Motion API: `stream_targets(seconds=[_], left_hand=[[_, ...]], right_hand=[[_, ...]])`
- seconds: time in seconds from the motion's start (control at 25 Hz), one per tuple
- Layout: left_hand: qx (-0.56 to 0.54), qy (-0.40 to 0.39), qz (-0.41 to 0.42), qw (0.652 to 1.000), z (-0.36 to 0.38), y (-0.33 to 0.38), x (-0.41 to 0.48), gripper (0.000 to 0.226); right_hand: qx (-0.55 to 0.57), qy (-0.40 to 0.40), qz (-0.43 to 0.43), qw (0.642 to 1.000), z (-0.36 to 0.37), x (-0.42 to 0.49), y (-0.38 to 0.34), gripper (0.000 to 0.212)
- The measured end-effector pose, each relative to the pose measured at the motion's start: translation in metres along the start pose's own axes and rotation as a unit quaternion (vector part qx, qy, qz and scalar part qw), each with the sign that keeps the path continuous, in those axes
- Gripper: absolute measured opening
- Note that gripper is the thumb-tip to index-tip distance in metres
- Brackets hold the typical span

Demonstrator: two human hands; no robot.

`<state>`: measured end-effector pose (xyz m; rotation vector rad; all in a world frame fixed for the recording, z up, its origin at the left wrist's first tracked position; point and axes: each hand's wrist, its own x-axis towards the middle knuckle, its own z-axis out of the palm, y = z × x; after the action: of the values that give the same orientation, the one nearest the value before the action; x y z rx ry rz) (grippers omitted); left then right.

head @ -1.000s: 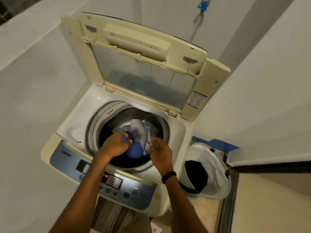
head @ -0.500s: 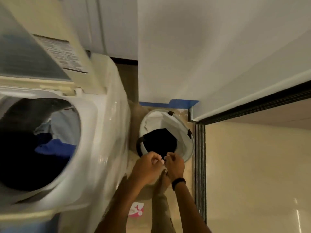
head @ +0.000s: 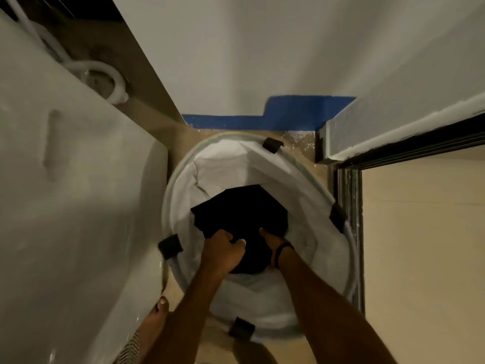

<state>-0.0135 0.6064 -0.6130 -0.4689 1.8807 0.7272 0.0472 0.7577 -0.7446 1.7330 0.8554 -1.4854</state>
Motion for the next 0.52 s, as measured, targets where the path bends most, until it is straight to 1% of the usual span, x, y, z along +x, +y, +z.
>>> stream_targets(seconds=[0.04, 0.08, 0.12, 0.16, 0.2, 0.24, 0.28, 0.36, 0.4, 0.44, 0.52], left_hand=[[-0.045, -0.018, -0.027, 0.998, 0.009, -0.005, 0.021, 0.047], [-0.100, -0.031, -0.065, 0.992, 0.016, -0.009, 0.038, 0.050], [-0.149, -0.036, -0.109, 0.982, 0.019, -0.011, 0.050, 0.052], [-0.181, -0.034, -0.143, 0.972, 0.021, -0.014, 0.057, 0.054], [-0.197, -0.027, -0.166, 0.966, 0.022, -0.017, 0.059, 0.056], [-0.195, -0.013, -0.173, 0.965, 0.023, -0.020, 0.058, 0.057], [-0.183, 0.003, -0.166, 0.969, 0.023, -0.021, 0.056, 0.056], [-0.165, 0.034, -0.153, 0.974, 0.017, -0.022, 0.052, 0.058], [-0.185, 0.044, -0.161, 0.968, 0.011, -0.020, 0.048, 0.061], [-0.229, 0.044, -0.171, 0.957, 0.006, -0.017, 0.041, 0.067], [-0.345, 0.006, -0.185, 0.920, -0.002, -0.007, 0.022, 0.075]], right_hand=[[-0.002, -0.007, -0.003, 1.000, 0.003, 0.024, -0.003, 0.096], [-0.015, -0.005, -0.020, 1.000, 0.008, 0.044, -0.003, 0.095], [-0.029, -0.002, -0.038, 0.999, 0.013, 0.058, 0.000, 0.087], [-0.027, -0.002, -0.051, 0.998, 0.019, 0.063, 0.004, 0.071], [-0.016, -0.009, -0.056, 0.998, 0.025, 0.063, 0.011, 0.050], [-0.008, -0.015, -0.055, 0.998, 0.030, 0.058, 0.017, 0.029], [0.003, -0.019, -0.053, 0.998, 0.034, 0.049, 0.019, 0.017], [0.037, -0.033, -0.069, 0.996, 0.042, 0.019, 0.019, 0.016], [0.054, -0.037, -0.090, 0.994, 0.045, -0.004, 0.018, 0.017], [0.057, -0.039, -0.118, 0.991, 0.047, -0.031, 0.019, 0.019], [0.039, -0.048, -0.175, 0.983, 0.042, -0.098, 0.033, 0.028]])
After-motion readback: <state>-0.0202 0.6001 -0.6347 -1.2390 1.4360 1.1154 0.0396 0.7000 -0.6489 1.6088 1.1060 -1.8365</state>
